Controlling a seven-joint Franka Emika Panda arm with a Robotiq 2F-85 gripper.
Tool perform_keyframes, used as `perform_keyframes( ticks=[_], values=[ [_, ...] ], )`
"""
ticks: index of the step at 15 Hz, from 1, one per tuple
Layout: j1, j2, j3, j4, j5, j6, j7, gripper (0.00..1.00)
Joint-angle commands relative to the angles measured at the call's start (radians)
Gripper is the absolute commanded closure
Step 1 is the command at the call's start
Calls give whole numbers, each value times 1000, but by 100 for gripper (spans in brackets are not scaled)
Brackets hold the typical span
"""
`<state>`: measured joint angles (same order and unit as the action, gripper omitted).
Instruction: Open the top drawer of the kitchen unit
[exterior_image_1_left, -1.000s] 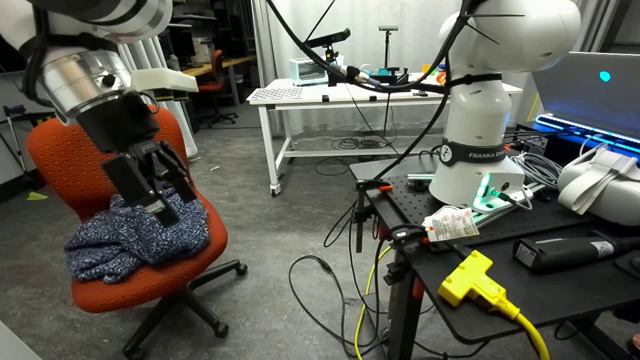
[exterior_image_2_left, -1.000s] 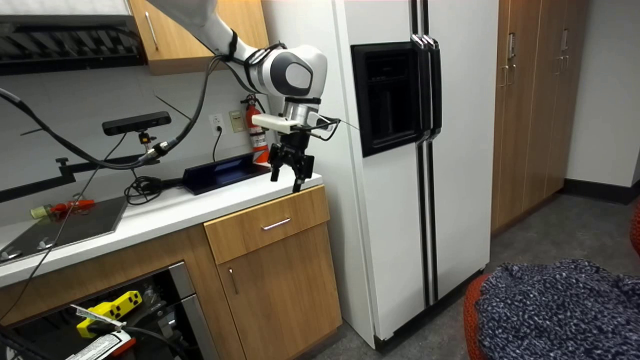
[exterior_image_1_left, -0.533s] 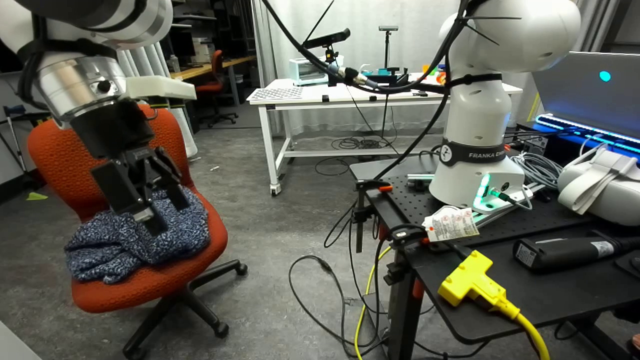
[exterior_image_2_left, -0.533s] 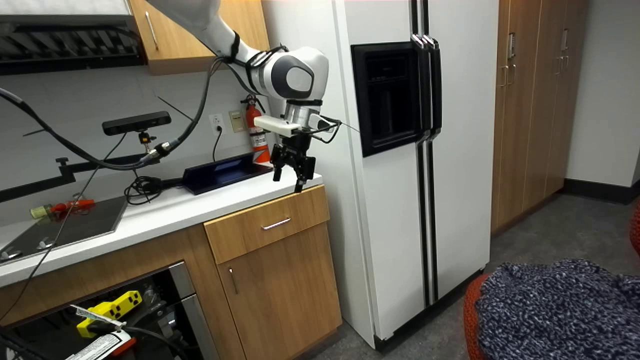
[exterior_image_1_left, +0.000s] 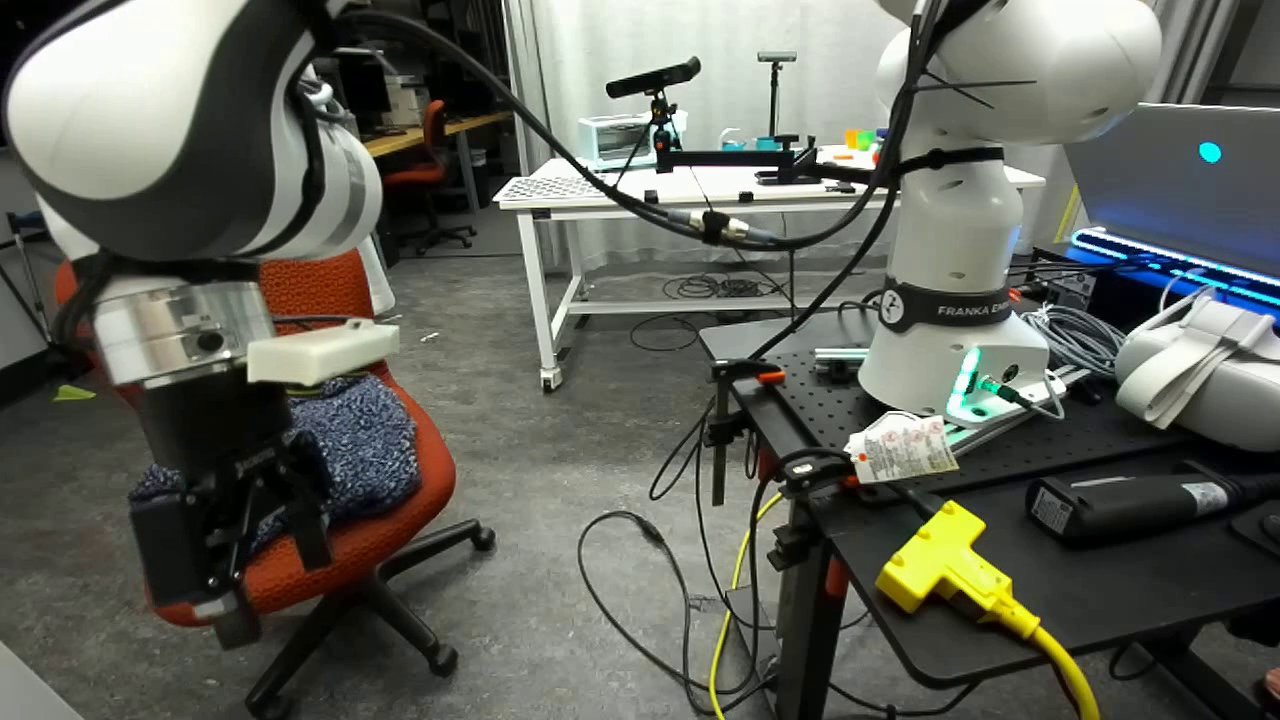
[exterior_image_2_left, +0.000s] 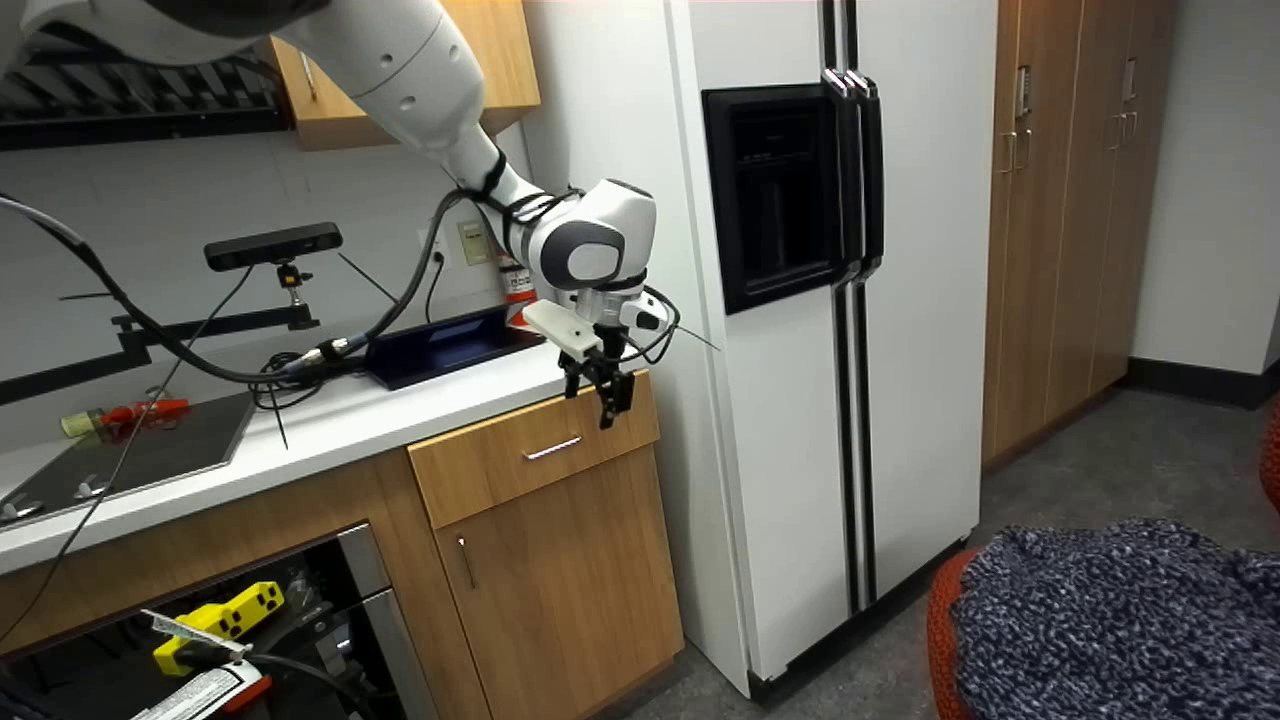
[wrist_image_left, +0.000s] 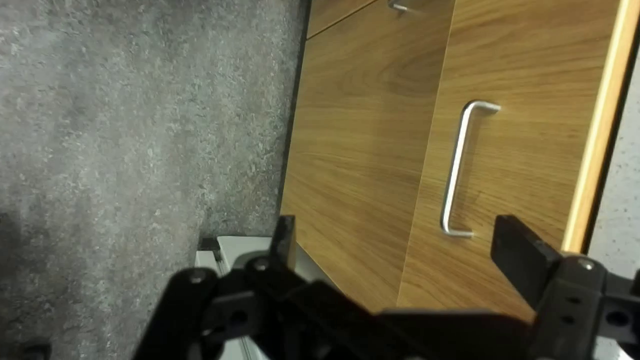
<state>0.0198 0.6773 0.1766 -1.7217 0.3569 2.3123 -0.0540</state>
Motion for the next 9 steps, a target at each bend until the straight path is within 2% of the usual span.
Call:
perform_keyframes(
  ticks=[1, 5, 9],
  values=[
    [-13, 60, 46, 20, 48, 116, -62, 0],
    [-32, 109, 99, 24, 60, 204, -94, 0],
    [-64, 154, 155, 40, 80, 228, -141, 0]
  ],
)
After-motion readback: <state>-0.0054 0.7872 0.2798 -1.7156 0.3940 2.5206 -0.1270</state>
